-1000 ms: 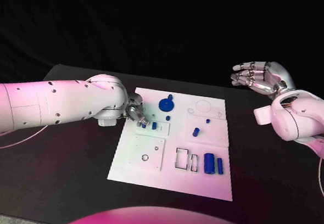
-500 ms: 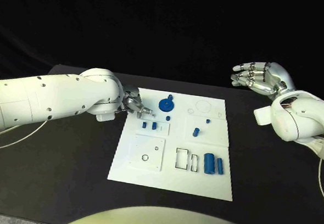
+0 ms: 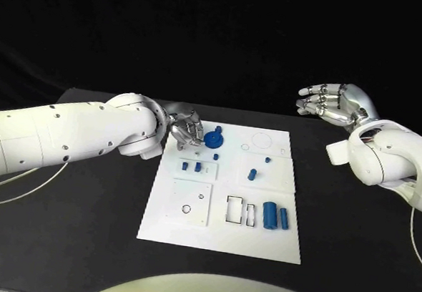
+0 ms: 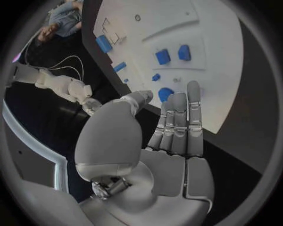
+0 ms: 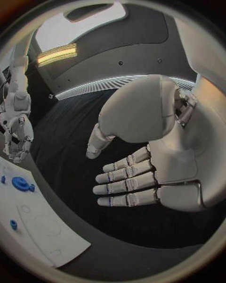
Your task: Assemble the parts on the task board
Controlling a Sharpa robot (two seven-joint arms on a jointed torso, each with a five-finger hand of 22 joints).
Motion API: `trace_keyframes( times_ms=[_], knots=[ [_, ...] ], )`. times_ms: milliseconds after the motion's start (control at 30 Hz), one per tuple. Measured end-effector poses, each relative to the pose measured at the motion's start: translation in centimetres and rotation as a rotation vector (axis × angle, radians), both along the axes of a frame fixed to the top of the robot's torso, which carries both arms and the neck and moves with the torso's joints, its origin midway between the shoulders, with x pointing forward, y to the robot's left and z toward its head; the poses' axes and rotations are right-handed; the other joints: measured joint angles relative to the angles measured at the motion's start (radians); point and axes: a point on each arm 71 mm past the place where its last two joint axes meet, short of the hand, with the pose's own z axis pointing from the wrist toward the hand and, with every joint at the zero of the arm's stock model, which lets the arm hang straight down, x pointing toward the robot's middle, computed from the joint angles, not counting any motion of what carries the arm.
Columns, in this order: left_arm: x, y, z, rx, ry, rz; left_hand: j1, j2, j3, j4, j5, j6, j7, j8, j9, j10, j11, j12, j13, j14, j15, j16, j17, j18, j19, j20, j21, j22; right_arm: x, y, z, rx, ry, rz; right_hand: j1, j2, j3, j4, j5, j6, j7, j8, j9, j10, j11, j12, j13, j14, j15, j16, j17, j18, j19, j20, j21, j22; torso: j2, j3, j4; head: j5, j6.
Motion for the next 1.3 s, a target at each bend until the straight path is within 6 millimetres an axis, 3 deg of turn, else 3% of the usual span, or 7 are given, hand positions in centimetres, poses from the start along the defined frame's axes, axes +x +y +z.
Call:
trace_keyframes(
  times_ms=[367, 533, 633, 733, 833, 1100, 1300],
  knots=[
    [-0.7, -3.6, -0.7, 0.056, -0.323, -0.282, 0.082, -0.034, -0.004, -0.048, -0.033, 0.053, -0.03, -0.058, -0.156, -0.017, 0.008, -0.144, -0.177, 0.043, 0.002, 0.079, -0.03, 0.0, 0.044, -0.001, 0.058, 0.043, -0.2, 0.5, -0.1, 0.0, 0.001, 0.017, 0.0, 0.0, 0.0, 0.0, 0.0, 0.0, 0.0, 0.0, -0.001, 0.0, 0.0, 0.0, 0.0, 0.0, 0.0, 0.0, 0.0, 0.0, 0.0, 0.0, 0.0, 0.0, 0.001, -0.0001, -0.0008, -0.008, 0.01],
    [-0.7, -4.5, -1.0, 0.133, -0.399, -0.367, 0.082, -0.034, -0.013, -0.04, -0.044, 0.101, -0.035, -0.078, -0.205, -0.017, 0.008, -0.174, -0.224, 0.127, -0.001, 0.203, 0.06, 0.0, 0.073, -0.001, 0.107, 0.083, -0.3, 0.7, -0.1, -0.001, 0.0, 0.022, 0.0, 0.0, 0.0, 0.0, 0.0, 0.0, 0.0, 0.0, -0.001, 0.0, 0.0, 0.0, 0.0, 0.0, 0.0, 0.0, 0.0, 0.0, 0.0, 0.0, 0.0, 0.0, 0.001, 0.0, -0.0015, -0.01, 0.014],
    [-0.7, -4.9, -1.2, 0.176, -0.429, -0.405, 0.085, -0.038, -0.015, -0.037, -0.044, 0.13, -0.038, -0.09, -0.23, -0.007, -0.001, -0.188, -0.249, 0.188, -0.005, 0.289, 0.134, 0.0, 0.133, -0.004, 0.215, 0.192, -0.3, 0.8, -0.1, -0.002, 0.0, 0.025, 0.0, 0.0, 0.0, 0.0, 0.0, 0.0, 0.0, 0.0, -0.001, 0.0, 0.0, 0.0, 0.0, 0.0, 0.0, 0.0, 0.0, 0.0, 0.0, 0.0, 0.0, 0.0, 0.002, 0.0001, -0.0021, -0.011, 0.015],
    [-0.8, -5.3, -1.4, 0.215, -0.446, -0.437, 0.085, -0.038, -0.016, -0.033, -0.044, 0.155, -0.043, -0.098, -0.246, 0.007, -0.005, -0.194, -0.268, 0.234, -0.008, 0.348, 0.19, 0.0, 0.182, -0.007, 0.308, 0.292, -0.4, 0.8, -0.1, -0.002, -0.001, 0.027, 0.0, 0.0, 0.0, 0.0, 0.0, 0.0, 0.0, 0.0, -0.001, 0.0, 0.0, 0.0, 0.0, 0.0, 0.0, 0.0, 0.0, 0.0, 0.0, 0.0, 0.0, 0.0, 0.002, 0.0005, -0.0021, -0.012, 0.014],
    [-0.8, -5.6, -1.5, 0.246, -0.452, -0.46, 0.085, -0.038, -0.019, -0.028, -0.049, 0.159, -0.045, -0.111, -0.261, 0.009, -0.007, -0.211, -0.286, 0.267, -0.013, 0.387, 0.229, -0.024, 0.216, -0.009, 0.371, 0.358, -0.4, 0.8, -0.1, -0.003, -0.001, 0.029, 0.0, 0.0, 0.0, 0.0, 0.0, 0.0, 0.0, 0.0, -0.001, 0.0, 0.0, 0.0, 0.0, 0.0, 0.0, 0.0, 0.0, 0.0, 0.0, 0.0, 0.0, 0.0, 0.002, 0.0007, -0.0021, -0.014, 0.014],
    [-0.8, -6.5, -1.8, 0.296, -0.453, -0.499, 0.089, -0.042, -0.016, -0.025, -0.049, 0.185, -0.042, -0.116, -0.274, 0.042, -0.011, -0.219, -0.305, 0.3, -0.017, 0.423, 0.268, -0.024, 0.254, -0.011, 0.446, 0.44, -0.4, 1.0, -0.1, -0.004, -0.003, 0.032, 0.0, 0.0, 0.0, 0.0, 0.0, 0.0, 0.0, 0.0, -0.001, 0.0, 0.0, 0.0, -0.002, 0.0, 0.0, -0.004, 0.0, 0.0, 0.0, 0.0, 0.0, -0.001, 0.001, 0.0011, -0.0021, -0.016, 0.011],
    [-0.6, -6.8, -1.9, 0.32, -0.447, -0.51, 0.096, -0.035, -0.009, -0.018, -0.049, 0.2, -0.046, -0.116, -0.28, 0.062, -0.015, -0.223, -0.315, 0.308, -0.023, 0.433, 0.278, -0.039, 0.264, -0.015, 0.476, 0.473, -0.3, 1.0, -0.1, -0.004, -0.003, 0.034, 0.0, 0.0, 0.0, 0.0, 0.0, 0.0, 0.0, 0.0, -0.001, 0.0, 0.0, 0.0, -0.001, 0.0, 0.0, -0.004, 0.0, 0.0, 0.0, 0.0, 0.0, -0.001, 0.001, 0.0012, -0.0021, -0.018, 0.01]
  ],
)
